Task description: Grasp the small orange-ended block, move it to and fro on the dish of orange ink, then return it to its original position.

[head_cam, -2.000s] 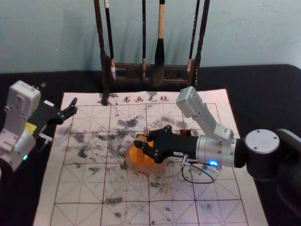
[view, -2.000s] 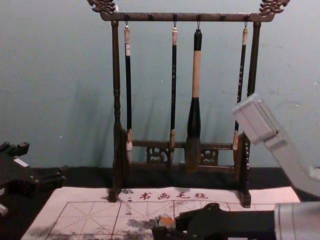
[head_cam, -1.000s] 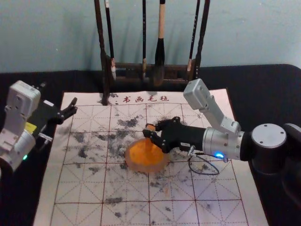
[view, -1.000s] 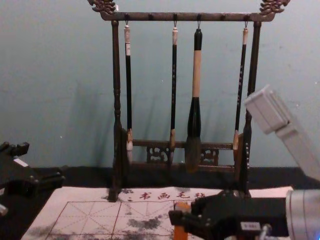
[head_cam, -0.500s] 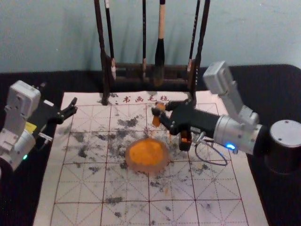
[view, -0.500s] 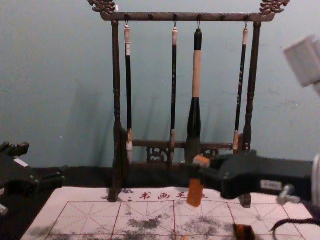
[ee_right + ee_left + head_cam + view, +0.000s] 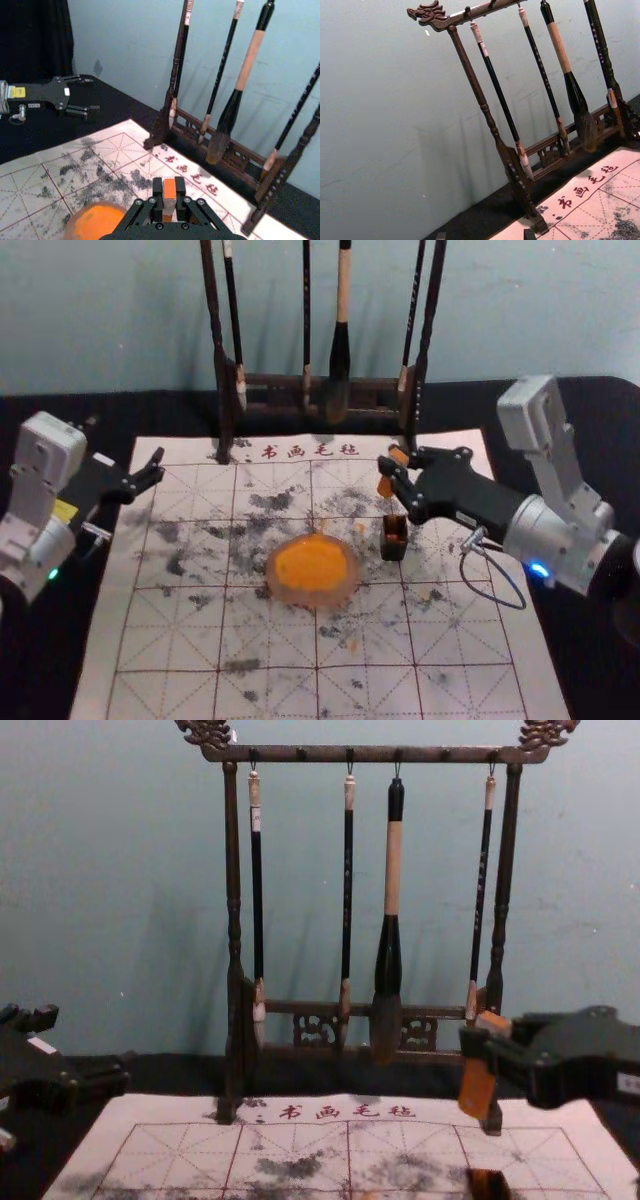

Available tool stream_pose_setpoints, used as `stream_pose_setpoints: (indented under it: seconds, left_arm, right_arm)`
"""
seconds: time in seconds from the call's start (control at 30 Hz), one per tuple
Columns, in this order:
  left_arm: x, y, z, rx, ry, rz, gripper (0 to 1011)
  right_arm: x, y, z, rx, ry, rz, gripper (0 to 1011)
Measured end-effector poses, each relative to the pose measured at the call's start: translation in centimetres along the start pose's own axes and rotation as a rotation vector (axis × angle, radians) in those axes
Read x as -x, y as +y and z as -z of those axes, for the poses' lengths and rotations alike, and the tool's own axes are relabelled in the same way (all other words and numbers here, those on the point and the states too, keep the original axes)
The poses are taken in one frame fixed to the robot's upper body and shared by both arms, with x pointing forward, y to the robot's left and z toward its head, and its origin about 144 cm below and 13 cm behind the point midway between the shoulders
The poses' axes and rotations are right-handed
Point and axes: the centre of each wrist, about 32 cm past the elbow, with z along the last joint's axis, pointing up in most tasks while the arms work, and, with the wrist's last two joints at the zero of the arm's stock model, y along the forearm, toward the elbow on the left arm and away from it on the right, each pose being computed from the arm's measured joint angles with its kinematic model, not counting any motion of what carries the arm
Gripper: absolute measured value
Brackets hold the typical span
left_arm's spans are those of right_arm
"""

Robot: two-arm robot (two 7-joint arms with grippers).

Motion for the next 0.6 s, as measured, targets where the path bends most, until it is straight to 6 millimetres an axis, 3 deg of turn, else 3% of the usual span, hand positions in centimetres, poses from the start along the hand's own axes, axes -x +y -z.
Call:
stream_pose_setpoints:
  seconds: [0.2,0.6]
  left_arm:
    - [0.0,0.0,0.0,0.0,0.0,0.0,1001]
    - [0.0,0.0,0.0,0.0,0.0,0.0,1001]
  right_arm:
    - [0.9,-1.0,0.8,0.014,-0.003,0.021,111]
    - [1.3,-1.3,2.1,0.062,0.006,0.055,111]
